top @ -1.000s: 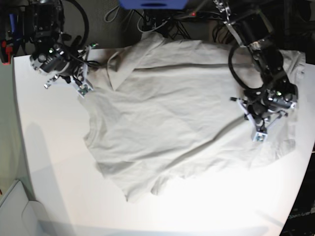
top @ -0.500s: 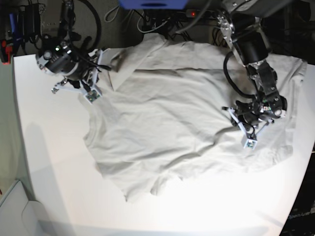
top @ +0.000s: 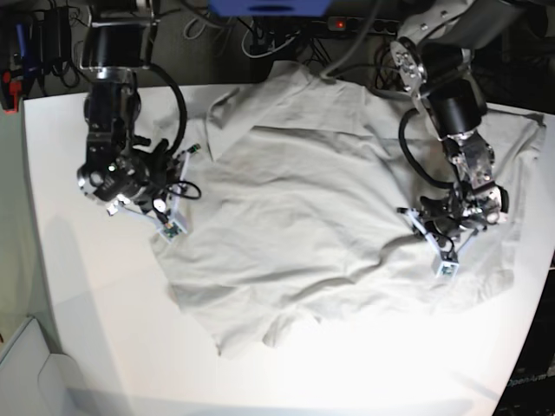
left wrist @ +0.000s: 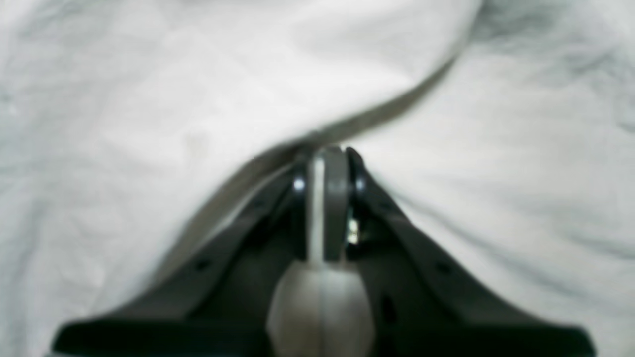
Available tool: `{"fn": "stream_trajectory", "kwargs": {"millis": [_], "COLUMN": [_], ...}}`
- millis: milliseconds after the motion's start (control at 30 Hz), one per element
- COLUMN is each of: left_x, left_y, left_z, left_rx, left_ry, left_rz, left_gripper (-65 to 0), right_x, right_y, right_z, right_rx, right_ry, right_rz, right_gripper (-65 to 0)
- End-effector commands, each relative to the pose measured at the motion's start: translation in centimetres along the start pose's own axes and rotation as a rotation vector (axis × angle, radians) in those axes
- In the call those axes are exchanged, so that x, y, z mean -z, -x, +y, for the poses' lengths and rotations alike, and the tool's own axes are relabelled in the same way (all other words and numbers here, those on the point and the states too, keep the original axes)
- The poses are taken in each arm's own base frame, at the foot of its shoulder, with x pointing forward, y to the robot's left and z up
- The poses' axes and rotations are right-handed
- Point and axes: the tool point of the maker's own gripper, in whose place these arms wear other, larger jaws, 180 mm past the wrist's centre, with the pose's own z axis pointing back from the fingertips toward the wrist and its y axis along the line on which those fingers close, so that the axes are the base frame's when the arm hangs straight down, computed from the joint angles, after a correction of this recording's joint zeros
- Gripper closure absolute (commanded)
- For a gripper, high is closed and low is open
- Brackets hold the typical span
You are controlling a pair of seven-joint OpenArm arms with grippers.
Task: Layout the t-shirt on the table in an organized manner, then fold the t-shirt properly
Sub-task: 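Grasp the shirt with both grippers and pull it apart to spread it, then drag the shirt's collar edge with the right gripper away from the hem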
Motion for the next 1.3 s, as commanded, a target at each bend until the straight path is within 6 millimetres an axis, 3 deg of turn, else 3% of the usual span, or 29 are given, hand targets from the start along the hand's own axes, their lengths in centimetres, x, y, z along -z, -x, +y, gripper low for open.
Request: {"fn": "stream_trajectory", "kwargs": {"millis": [0,167,433,500,633,733,800,967,1133,1267], "left_x": [-0.2,0.4,0.6,0.4,0.1,-0.2,-0.3,-0.6,-0.8,-0.9], "left_y": [-1.8,-3.4,-5.8,-7.1,-7.6,-7.5,-7.5,-7.1,-6.9,-7.0], "left_z": [0.5,0.4,3.8,4.1,4.3,5.4,5.5,6.2,6.7,6.8], "left_rx": [0.009,-0.019,-0.169,-0.169,-0.165,-0.162,-0.162,-0.159,-0.154,-0.148], "left_ry": [-0.011,0.002,-0.134,-0.135,-0.141,-0.159,-0.162,-0.175,-0.181,-0.183], "left_rz": [-0.031,-0.064,-0.133,-0.154,-0.163,-0.164,-0.164,-0.158,-0.155,-0.158], "left_gripper": [-4.2,-4.2,-4.2,-4.2,-4.2,-4.2,-4.2,-4.3,-4.3,-4.3], "right_x": [-0.3,1.5,4.2,3.6,0.5,-2.6,-4.5,-7.6,-7.9,-6.9], "right_y": [-1.8,-4.0,-7.4,-8.7,-10.0,-11.1,-10.5,-7.4,-4.6,-3.3], "right_z": [-1.2,-2.1,-5.1,-6.5,-9.9,-10.5,-10.1,-6.0,0.8,4.0], "right_rx": [-0.003,0.024,0.056,0.046,0.016,-0.037,-0.069,-0.105,-0.078,-0.035], "right_ry": [0.017,-0.023,-0.078,-0.055,0.041,0.125,0.182,0.238,0.156,0.076], "right_rz": [-0.040,-0.077,-0.102,-0.115,-0.114,-0.132,-0.116,-0.080,-0.112,-0.097], "right_gripper": [-12.2,-12.2,-12.2,-12.2,-12.5,-12.6,-12.7,-19.2,-28.8,-31.3]}}
